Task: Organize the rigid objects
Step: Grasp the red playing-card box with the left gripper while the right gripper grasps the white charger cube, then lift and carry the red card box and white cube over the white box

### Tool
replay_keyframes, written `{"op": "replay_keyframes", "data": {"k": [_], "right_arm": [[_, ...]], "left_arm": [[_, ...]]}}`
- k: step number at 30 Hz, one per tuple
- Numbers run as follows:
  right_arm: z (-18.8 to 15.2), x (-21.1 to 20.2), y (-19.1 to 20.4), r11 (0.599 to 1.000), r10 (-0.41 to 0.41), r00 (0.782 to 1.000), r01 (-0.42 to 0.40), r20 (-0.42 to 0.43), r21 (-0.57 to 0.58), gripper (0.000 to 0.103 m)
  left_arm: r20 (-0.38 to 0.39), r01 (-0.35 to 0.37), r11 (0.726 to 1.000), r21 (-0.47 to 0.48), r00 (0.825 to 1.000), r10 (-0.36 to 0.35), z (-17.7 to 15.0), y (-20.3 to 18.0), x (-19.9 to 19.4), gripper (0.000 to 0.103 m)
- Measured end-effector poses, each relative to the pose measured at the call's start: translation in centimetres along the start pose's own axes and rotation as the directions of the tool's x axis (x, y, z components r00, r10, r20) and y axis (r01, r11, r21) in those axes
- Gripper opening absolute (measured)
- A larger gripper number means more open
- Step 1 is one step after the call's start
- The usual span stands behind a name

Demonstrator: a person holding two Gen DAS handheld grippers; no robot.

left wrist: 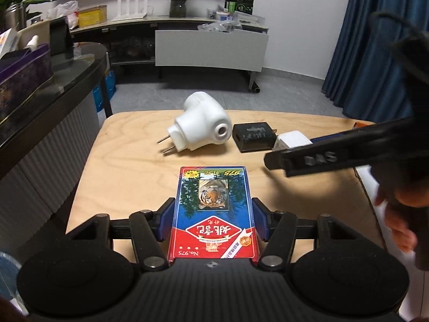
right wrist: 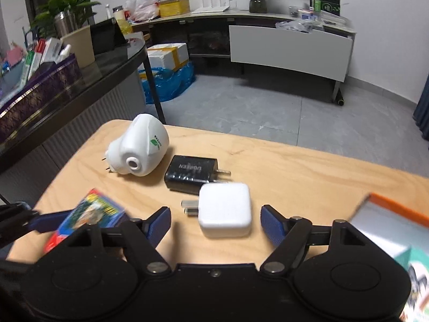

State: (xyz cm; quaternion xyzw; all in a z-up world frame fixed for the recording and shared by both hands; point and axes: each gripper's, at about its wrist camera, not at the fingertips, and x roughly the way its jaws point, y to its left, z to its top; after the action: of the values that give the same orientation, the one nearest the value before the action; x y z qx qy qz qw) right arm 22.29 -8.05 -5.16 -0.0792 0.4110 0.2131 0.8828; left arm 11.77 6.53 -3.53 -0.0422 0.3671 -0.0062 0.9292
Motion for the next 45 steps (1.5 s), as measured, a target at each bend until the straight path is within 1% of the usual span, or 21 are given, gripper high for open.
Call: {"op": "replay_keyframes", "data": {"k": [1,3,4,5,9,12,15,19,22,25,28,31,33,36,38,40,45], "right_arm": [[0.1,0.4,0.0,1.000,-0.011,1.000,0.011,0.005,-0.001,0.088],[0.1,0.9,-0.2,1.000,0.020,1.000,-0.020,-0.006,0.021,0.087],[0.0,0.8,-0.3,0.999,0.019,1.000,-0.019,0.007,0.027,0.080],[0.0,0.5,-0.3,0.999,0.018,1.000,-0.018,0.013,0.027,0.070],[-0.5,-1.1,-0.5,0.999,0.007,1.000,-0.008,0.023,0.048,0.069],[-1.1,-3.4,-0.9,0.997,0.000,0.999,-0.003,0.034,0.082,0.069],[-2.0,-7.2,-1.0,0.996,-0.030,0.996,0.023,0.080,0.087,0.069],[-3.5,-13.1,-2.2,0.990,-0.061,0.988,0.042,0.140,0.134,0.069],[-5.0,-17.5,-3.9,0.980,-0.118,0.978,0.087,0.171,0.178,0.069],[-7.1,-21.8,-6.2,0.961,-0.202,0.959,0.155,0.197,0.231,0.069],[-9.5,-25.2,-8.7,0.930,-0.295,0.936,0.236,0.189,0.282,0.069],[-11.3,-27.7,-10.9,0.901,-0.345,0.920,0.269,0.187,0.341,0.069],[-12.2,-28.8,-12.0,0.886,-0.369,0.910,0.284,0.187,0.366,0.069],[-13.0,-29.6,-13.2,0.874,-0.372,0.908,0.273,0.191,0.403,0.069],[-13.4,-29.8,-13.6,0.874,-0.364,0.910,0.260,0.197,0.410,0.069],[-13.6,-29.6,-13.7,0.877,-0.352,0.914,0.247,0.201,0.412,0.069],[-13.7,-29.6,-14.0,0.880,-0.338,0.916,0.226,0.215,0.417,0.069]], "left_arm": [[0.000,-0.002,1.000,-0.002,1.000,0.002,0.0,0.0,0.0,0.060],[-0.004,-0.001,1.000,-0.009,1.000,0.001,0.0,0.0,0.1,0.060],[-0.004,-0.004,1.000,-0.013,1.000,0.004,0.0,0.0,0.0,0.060],[-0.001,-0.009,1.000,-0.014,1.000,0.009,0.0,0.0,-0.1,0.060],[0.011,-0.007,1.000,-0.027,1.000,0.007,0.1,-0.2,-0.9,0.060],[0.028,-0.001,1.000,-0.030,1.000,0.002,0.1,-0.6,-2.2,0.060],[0.050,0.019,1.000,-0.021,0.999,-0.018,0.2,-1.6,-3.9,0.060],[0.071,0.065,0.998,0.000,0.995,-0.065,0.2,-4.0,-6.5,0.060],[0.084,0.109,0.994,0.016,0.990,-0.110,0.2,-6.5,-8.1,0.060],[0.095,0.164,0.985,0.050,0.981,-0.168,0.2,-9.6,-9.5,0.060],[0.088,0.223,0.972,0.076,0.969,-0.229,0.2,-12.9,-10.0,0.060],[0.074,0.260,0.960,0.107,0.961,-0.268,0.5,-15.8,-9.8,0.060],[0.063,0.278,0.952,0.127,0.956,-0.287,1.1,-17.6,-9.6,0.060],[0.063,0.291,0.942,0.166,0.951,-0.304,1.9,-20.0,-9.4,0.060],[0.073,0.283,0.944,0.170,0.952,-0.299,2.1,-21.0,-9.3,0.060],[0.068,0.286,0.946,0.154,0.952,-0.299,2.1,-21.5,-9.2,0.060],[0.054,0.249,0.954,0.164,0.964,-0.261,1.5,-22.0,-9.3,0.060]]}}
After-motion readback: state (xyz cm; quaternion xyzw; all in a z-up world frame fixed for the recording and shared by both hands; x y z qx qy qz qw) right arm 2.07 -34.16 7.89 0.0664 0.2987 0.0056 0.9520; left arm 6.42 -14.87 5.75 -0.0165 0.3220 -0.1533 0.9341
